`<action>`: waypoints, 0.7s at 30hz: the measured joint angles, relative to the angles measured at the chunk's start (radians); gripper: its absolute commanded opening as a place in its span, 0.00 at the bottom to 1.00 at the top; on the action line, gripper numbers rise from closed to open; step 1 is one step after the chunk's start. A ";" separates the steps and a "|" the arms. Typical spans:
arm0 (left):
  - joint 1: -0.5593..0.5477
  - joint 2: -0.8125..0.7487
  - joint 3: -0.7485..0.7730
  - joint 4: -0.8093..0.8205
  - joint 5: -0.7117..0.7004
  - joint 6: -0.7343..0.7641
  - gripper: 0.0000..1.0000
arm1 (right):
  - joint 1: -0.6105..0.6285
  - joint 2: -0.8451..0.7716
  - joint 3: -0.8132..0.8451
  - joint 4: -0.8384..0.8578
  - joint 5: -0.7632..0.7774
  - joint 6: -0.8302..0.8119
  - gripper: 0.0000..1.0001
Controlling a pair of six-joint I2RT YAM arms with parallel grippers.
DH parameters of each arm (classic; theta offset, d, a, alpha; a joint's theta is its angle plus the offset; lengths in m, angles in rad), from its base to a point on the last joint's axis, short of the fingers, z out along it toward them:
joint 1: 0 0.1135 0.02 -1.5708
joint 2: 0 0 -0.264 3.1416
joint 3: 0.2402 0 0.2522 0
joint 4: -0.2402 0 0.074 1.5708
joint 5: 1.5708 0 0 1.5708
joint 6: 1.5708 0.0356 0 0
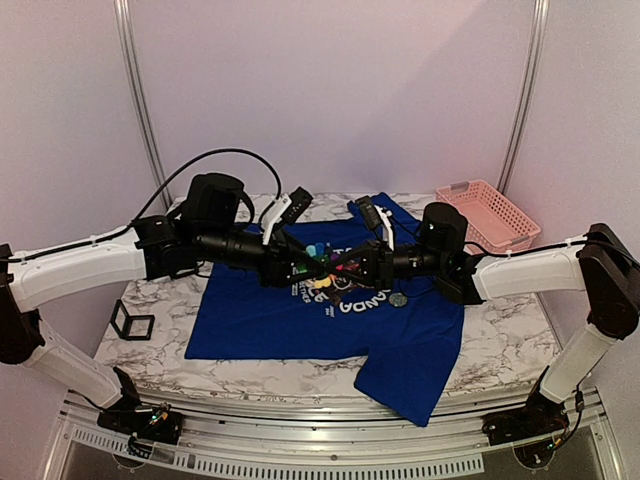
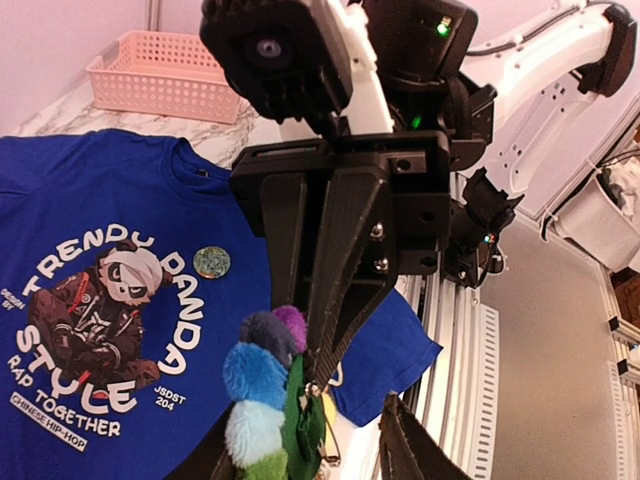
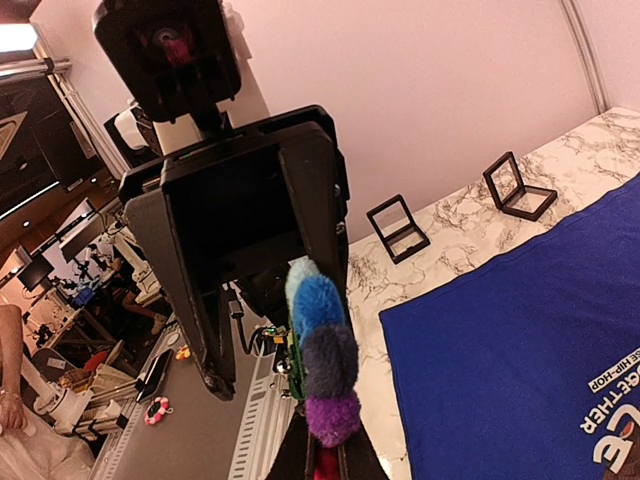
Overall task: Pin the brooch onto the clothing
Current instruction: Open the brooch.
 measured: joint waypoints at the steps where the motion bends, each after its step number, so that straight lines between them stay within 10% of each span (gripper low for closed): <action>1: -0.001 -0.002 -0.001 -0.004 0.000 0.001 0.42 | 0.000 0.000 0.000 -0.001 0.000 0.000 0.00; 11: -0.001 -0.011 -0.023 -0.007 -0.009 0.008 0.33 | 0.002 0.000 0.000 -0.014 -0.008 -0.003 0.00; 21: 0.014 -0.021 -0.078 0.026 0.021 -0.037 0.52 | 0.000 -0.015 0.000 -0.016 0.017 -0.002 0.00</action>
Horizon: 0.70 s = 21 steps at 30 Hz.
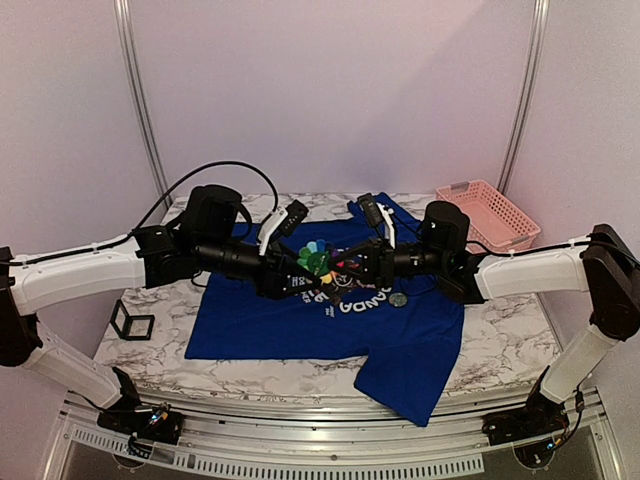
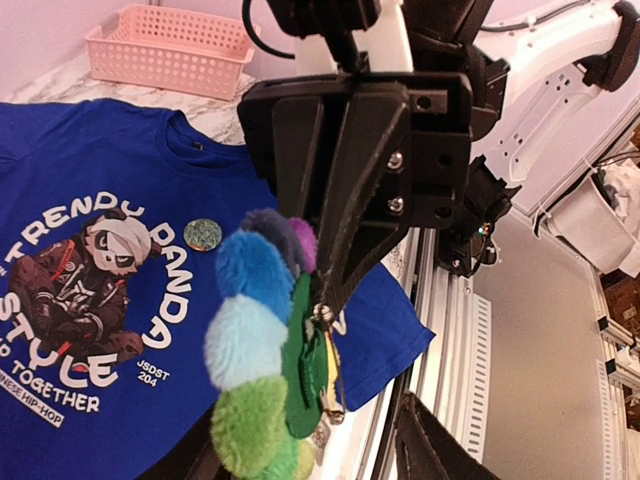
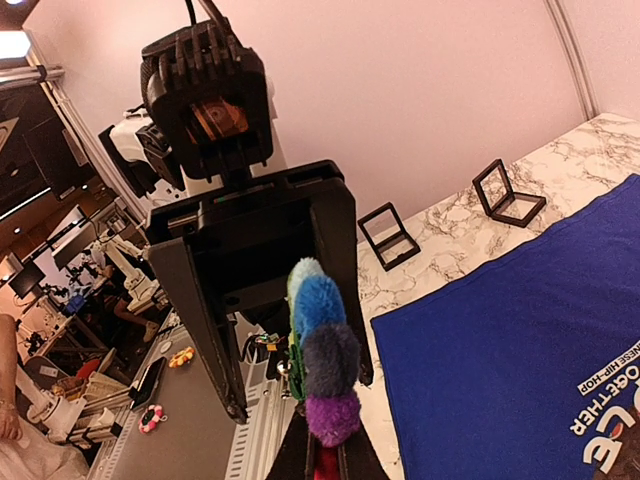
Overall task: Pin the brooch onto the clothing
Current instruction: Open the brooch.
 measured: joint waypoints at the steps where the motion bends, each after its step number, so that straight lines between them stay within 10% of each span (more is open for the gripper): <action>1: 0.005 0.000 -0.004 0.009 0.006 -0.005 0.51 | 0.000 -0.003 0.000 0.000 0.001 0.000 0.00; 21: -0.003 0.000 -0.006 0.090 -0.023 -0.086 0.20 | 0.000 -0.005 0.000 0.020 0.005 0.000 0.00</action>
